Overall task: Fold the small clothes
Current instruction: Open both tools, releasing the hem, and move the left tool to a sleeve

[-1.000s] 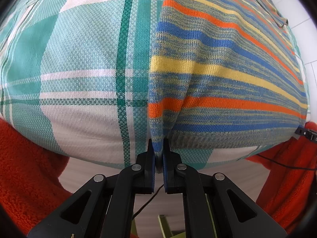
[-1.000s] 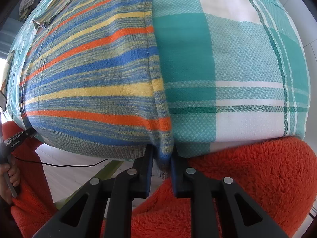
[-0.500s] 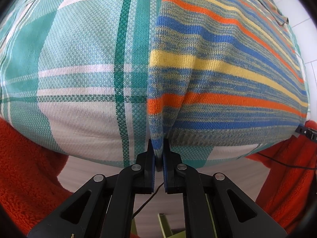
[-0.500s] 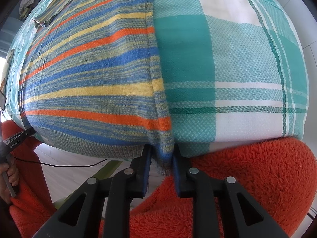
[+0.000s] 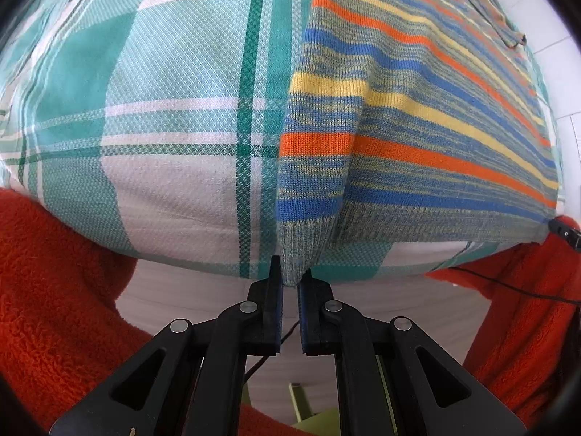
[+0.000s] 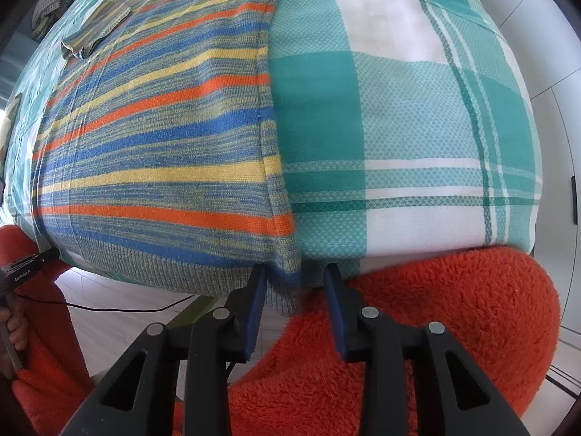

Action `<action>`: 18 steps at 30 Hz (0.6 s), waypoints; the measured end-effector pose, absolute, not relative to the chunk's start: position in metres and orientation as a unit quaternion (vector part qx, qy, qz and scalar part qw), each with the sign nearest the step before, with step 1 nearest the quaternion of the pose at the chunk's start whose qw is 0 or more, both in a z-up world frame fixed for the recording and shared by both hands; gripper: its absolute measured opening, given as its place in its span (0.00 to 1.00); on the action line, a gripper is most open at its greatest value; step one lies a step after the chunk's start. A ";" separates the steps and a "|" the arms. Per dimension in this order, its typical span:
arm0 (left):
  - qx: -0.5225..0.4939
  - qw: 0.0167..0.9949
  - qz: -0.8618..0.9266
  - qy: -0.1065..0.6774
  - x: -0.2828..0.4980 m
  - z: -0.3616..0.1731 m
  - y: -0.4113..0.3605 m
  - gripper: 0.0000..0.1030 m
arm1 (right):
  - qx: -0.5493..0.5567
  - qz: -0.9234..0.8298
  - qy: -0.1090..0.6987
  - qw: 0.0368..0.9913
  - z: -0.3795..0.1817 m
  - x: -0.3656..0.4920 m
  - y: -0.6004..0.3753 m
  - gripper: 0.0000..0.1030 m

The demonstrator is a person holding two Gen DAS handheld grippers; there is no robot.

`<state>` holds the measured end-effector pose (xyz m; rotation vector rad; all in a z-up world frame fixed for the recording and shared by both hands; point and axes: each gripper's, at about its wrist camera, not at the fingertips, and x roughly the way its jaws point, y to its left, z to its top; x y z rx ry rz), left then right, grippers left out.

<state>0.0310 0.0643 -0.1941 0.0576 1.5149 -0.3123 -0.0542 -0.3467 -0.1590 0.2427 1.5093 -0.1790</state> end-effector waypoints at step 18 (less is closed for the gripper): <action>-0.006 0.891 -0.112 0.440 0.037 -0.075 0.088 0.82 | 0.030 -0.208 0.347 0.914 -0.024 -0.110 -0.358 0.60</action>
